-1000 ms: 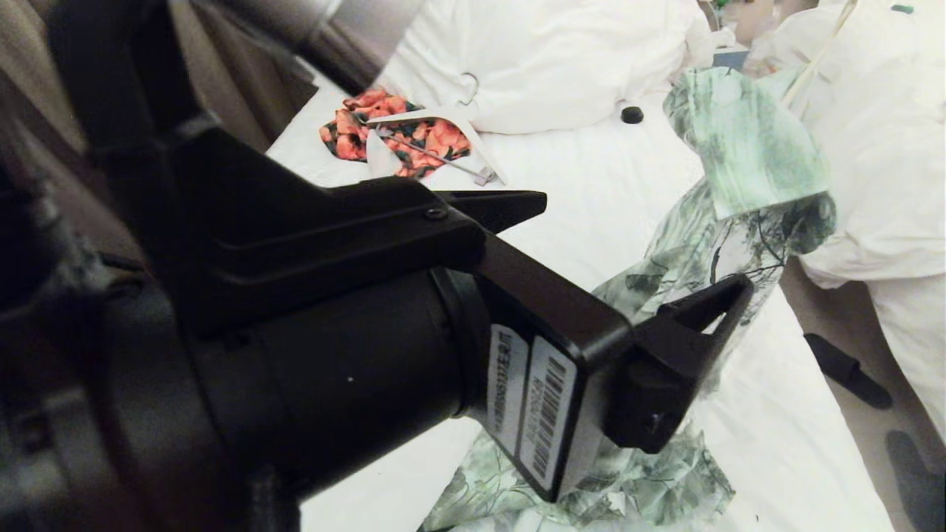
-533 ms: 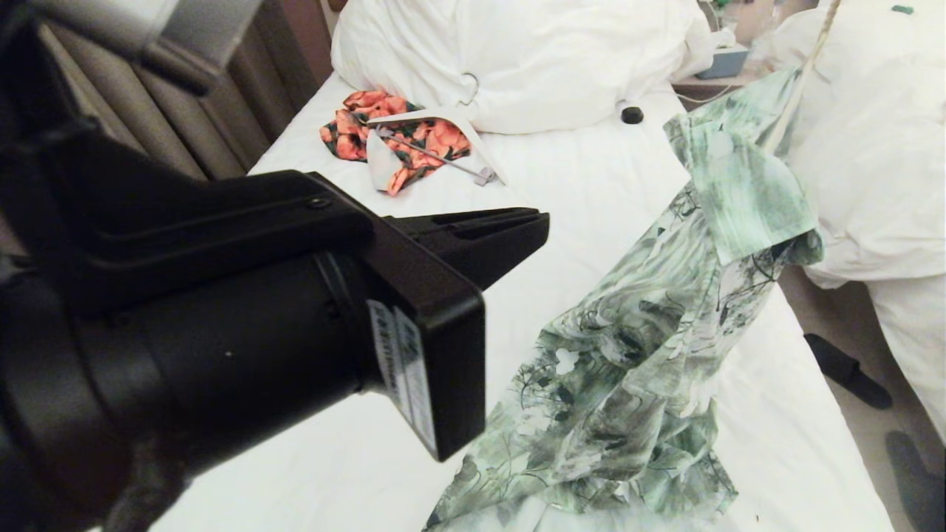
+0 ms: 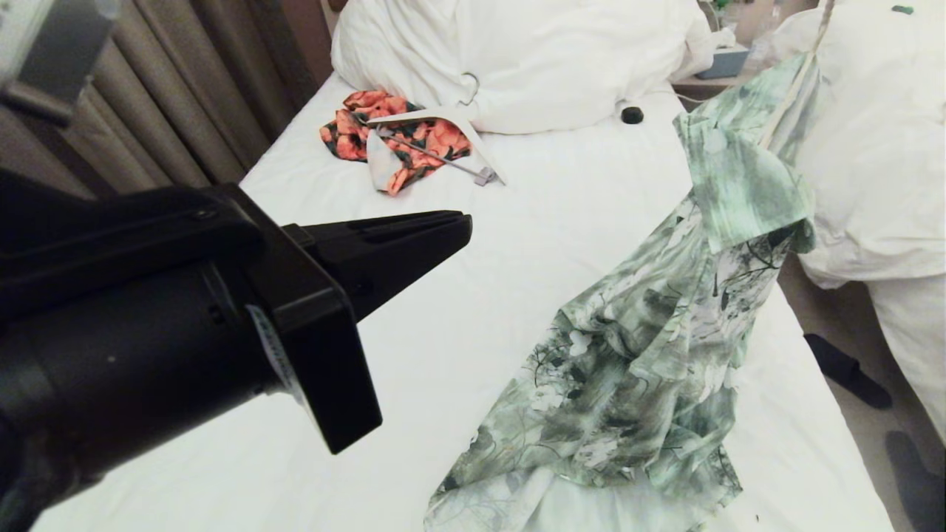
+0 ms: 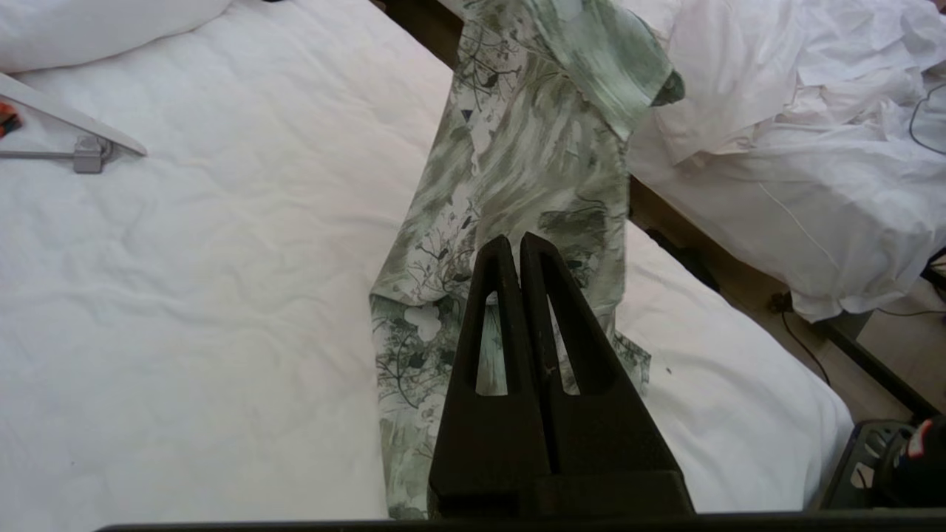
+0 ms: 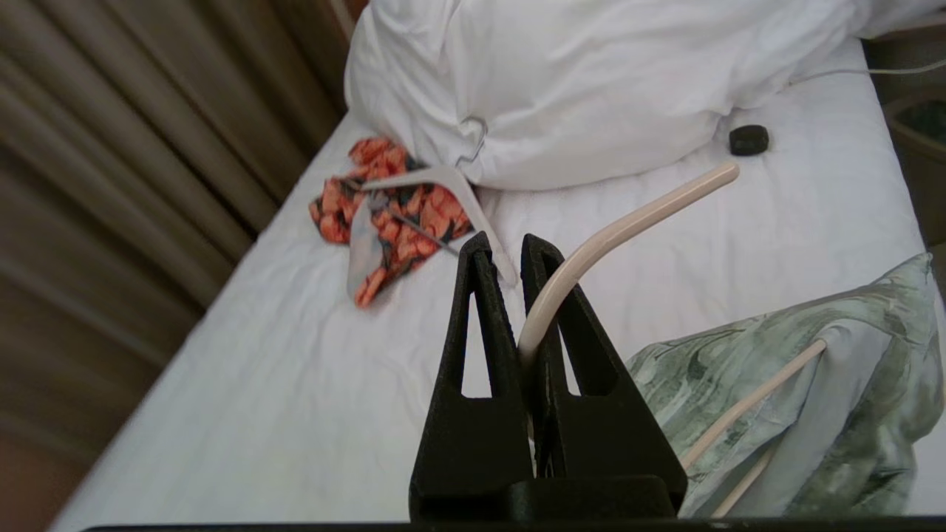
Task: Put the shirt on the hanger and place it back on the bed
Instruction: Take the clothes hanger out of the clothes
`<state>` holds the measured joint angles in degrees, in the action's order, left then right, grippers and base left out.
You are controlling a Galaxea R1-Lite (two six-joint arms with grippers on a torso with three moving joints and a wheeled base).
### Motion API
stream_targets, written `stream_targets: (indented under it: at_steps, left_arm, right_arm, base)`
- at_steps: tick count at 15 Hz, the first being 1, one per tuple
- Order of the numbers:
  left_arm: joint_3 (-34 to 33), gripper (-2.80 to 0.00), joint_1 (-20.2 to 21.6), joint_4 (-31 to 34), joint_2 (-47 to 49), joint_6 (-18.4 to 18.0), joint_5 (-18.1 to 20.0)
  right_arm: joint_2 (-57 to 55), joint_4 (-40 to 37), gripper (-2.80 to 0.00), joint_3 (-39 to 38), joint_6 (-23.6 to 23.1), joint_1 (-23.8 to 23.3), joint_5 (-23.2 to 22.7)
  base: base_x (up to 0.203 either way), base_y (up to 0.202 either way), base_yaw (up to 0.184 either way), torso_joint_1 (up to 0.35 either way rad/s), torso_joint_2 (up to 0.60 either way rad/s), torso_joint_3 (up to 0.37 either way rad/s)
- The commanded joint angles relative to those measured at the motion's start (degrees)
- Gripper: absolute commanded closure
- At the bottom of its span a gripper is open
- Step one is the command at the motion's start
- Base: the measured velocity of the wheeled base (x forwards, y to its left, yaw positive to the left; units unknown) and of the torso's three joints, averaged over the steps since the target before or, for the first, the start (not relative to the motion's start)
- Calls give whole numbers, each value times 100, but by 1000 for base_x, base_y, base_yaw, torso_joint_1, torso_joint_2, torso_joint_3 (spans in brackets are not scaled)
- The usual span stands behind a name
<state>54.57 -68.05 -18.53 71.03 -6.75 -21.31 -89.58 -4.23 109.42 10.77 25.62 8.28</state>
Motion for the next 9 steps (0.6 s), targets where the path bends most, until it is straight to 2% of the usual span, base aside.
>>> stream_targets:
  at_steps: [1,3,4,7,9]
  left_arm:
    - [100,0,2,-21,180,-2,-18]
    - [317,0,2,-88,418,-9,-28]
    - [501,0,2,-181,545,-21,-38]
    - [1076,0,-39,-282,966,-36,-183]
    - [1300,0,-186,-405,1319,-30,-222]
  right_arm:
    - [-149,16,0,158,174,4,102]
    - [-318,128,0,342,487,16,278]
    - [-390,396,0,343,502,87,343]
    - [-617,1125,0,343,341,365,1193]
    - [-658,1401,0,343,299,391,1297]
  base:
    - [0,0,0,0,0,0]
    - [0,0,0,0,0,0]
    - [0,0,0,0,0,0]
    - [0,0,0,0,0,0]
    - [0,0,0,0,0,0]
